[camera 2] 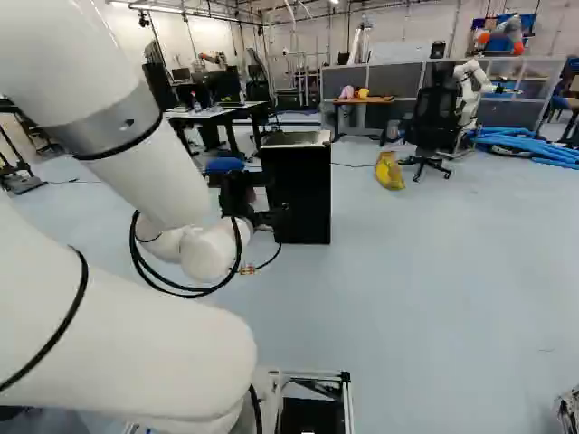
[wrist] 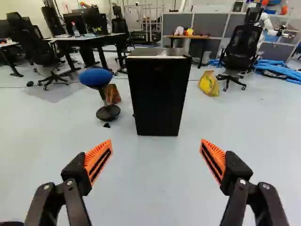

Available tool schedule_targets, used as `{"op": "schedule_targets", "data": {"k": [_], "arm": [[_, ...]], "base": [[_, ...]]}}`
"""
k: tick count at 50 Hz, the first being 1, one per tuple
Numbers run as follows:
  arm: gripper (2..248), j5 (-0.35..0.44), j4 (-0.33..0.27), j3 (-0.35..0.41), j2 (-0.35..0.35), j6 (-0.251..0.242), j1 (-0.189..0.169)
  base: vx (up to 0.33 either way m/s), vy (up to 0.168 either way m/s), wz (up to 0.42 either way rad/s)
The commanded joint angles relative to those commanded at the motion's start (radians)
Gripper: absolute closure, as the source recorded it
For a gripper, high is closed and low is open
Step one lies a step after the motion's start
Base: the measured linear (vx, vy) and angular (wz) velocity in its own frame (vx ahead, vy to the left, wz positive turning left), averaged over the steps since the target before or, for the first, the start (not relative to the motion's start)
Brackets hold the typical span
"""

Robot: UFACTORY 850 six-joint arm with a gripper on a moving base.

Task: Grab a drink from the fridge

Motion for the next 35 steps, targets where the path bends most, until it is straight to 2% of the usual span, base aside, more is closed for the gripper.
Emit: {"op": "schedule_targets", "data": {"k": [13, 35], "arm": [[3, 0.000, 0.000, 0.000, 0.000, 0.000, 0.000], [3, 0.000, 0.000, 0.000, 0.000, 0.000, 0.000]], "base": [[0.018, 0.014, 0.000], [0.113, 0.020, -0.002]]}}
